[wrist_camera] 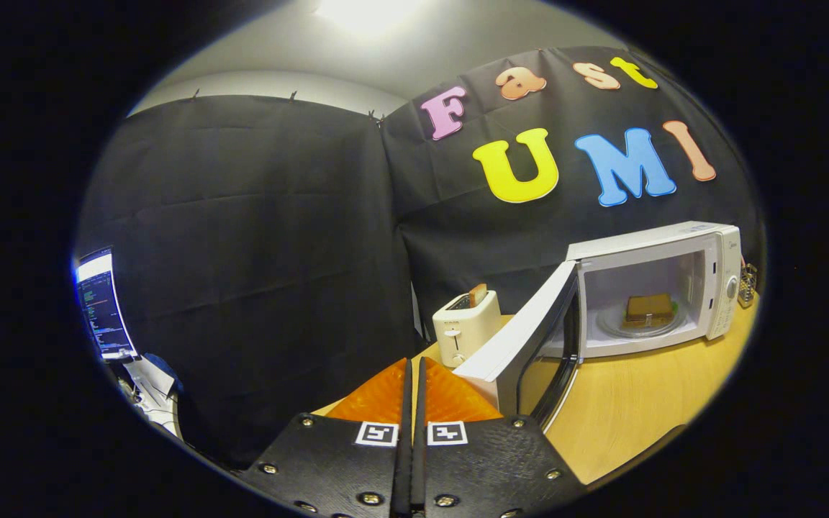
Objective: Open the microwave, put the food inside, and close the microwave door.
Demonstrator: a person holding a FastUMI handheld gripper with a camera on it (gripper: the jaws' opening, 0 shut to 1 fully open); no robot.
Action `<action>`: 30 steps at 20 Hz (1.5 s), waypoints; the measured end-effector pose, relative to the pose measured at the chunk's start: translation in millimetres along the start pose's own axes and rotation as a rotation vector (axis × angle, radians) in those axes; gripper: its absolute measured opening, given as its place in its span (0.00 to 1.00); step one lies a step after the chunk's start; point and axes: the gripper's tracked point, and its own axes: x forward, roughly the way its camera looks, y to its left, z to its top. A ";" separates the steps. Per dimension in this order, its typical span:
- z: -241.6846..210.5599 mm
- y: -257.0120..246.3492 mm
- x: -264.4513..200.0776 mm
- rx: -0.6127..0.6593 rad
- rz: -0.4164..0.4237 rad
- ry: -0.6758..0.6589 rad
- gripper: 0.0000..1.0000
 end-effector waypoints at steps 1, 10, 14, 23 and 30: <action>0.5 -4.2 -2.9 -0.004 -0.010 -0.006 0.01; 3.0 -49.1 -36.3 0.032 -0.058 -0.015 0.01; 6.6 -80.2 -54.0 0.035 -0.111 -0.029 0.01; 19.9 -163.7 -89.0 0.038 -0.268 -0.064 0.01; 34.5 -232.8 -99.3 0.023 -0.412 -0.096 0.01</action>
